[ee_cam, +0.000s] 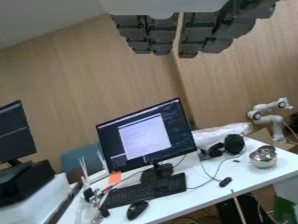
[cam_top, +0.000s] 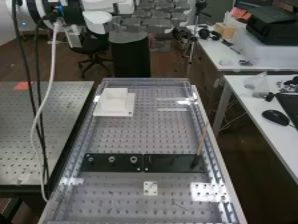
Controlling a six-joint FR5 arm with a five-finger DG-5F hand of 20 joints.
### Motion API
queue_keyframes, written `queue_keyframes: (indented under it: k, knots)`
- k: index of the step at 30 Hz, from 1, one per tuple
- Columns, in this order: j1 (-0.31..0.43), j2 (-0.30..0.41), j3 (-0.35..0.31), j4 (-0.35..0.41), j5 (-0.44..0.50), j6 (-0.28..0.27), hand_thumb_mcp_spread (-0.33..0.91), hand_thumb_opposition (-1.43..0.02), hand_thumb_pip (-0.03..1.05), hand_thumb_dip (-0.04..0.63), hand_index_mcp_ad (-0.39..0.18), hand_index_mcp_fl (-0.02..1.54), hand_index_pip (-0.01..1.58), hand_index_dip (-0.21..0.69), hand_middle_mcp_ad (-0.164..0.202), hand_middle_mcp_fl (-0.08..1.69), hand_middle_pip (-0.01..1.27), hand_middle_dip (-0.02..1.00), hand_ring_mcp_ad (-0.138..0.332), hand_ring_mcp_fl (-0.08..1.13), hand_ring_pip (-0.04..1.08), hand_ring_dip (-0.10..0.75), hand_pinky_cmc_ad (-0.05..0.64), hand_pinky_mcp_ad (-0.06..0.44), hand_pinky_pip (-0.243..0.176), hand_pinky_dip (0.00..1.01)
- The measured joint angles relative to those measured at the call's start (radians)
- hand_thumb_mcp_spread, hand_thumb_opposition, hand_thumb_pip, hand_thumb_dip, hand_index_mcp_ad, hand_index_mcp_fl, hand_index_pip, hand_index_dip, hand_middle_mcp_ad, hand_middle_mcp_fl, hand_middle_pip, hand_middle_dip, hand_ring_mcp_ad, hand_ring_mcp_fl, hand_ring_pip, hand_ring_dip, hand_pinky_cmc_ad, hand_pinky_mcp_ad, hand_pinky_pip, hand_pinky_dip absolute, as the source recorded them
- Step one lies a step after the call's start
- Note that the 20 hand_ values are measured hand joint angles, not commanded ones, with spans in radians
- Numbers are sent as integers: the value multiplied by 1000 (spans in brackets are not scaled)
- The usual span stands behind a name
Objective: Grab the chopstick and place it in the clear container
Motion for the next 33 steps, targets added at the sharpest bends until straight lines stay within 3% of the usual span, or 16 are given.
queue_keyframes:
  k: [5, 7, 8, 10, 12, 16, 21, 24, 28, 31, 33]
  knots:
    - [-55, -41, -19, 63, -68, 61, 7, -21, 14, 0, 61, 23, 21, -12, 66, -7, 17, -16, 72, 16, 14, -24, 38, 24, -10, 19]
    - [-74, -59, -25, 91, -91, 89, 96, -166, 194, 5, 56, 9, 21, -12, 66, -12, 38, -16, 87, 16, 16, -24, 45, 33, -12, 59]
    - [-87, -74, -29, 112, -107, 111, 129, -243, 227, 7, 56, 7, 21, -12, 66, -12, 56, -16, 91, 16, 19, -24, 56, 37, -12, 96]
    - [-111, -107, -37, 156, -136, 157, 152, -393, 225, 3, 56, 7, 21, -12, 68, -7, 87, -14, 101, 21, 26, -28, 113, 51, -10, 187]
    - [-124, -125, -40, 180, -150, 182, 182, -494, 232, 3, 56, 9, 37, -10, 70, -9, 101, -12, 138, 21, 42, -24, 148, 87, -28, 216]
    - [-153, -167, -52, 248, -179, 253, 197, -557, 253, 7, 58, 10, 56, 0, 70, 72, 124, 26, 180, 17, 59, -24, 194, 136, -61, 323]
    - [-179, -204, -79, 366, -178, 334, 232, -588, 325, 3, 58, 12, 68, 42, 70, 134, 129, 75, 201, 19, 73, -24, 215, 152, -75, 382]
    - [-189, -221, -106, 467, -140, 377, 255, -618, 403, 7, 58, 112, 66, 120, 70, 199, 141, 140, 202, 21, 73, -28, 215, 152, -75, 398]
    - [-199, -251, -132, 577, -67, 424, 293, -649, 468, 75, 38, 241, 70, 269, 68, 311, 138, 271, 199, 14, 70, -24, 215, 150, -89, 394]
    - [-208, -288, -130, 599, -31, 461, 316, -679, 504, 101, 37, 290, 70, 356, 70, 398, 141, 367, 197, 12, 80, -24, 215, 152, -89, 394]
    - [-213, -308, -126, 614, -23, 481, 314, -698, 536, 119, 37, 309, 72, 368, 66, 417, 141, 414, 194, 14, 80, -10, 215, 152, -89, 394]
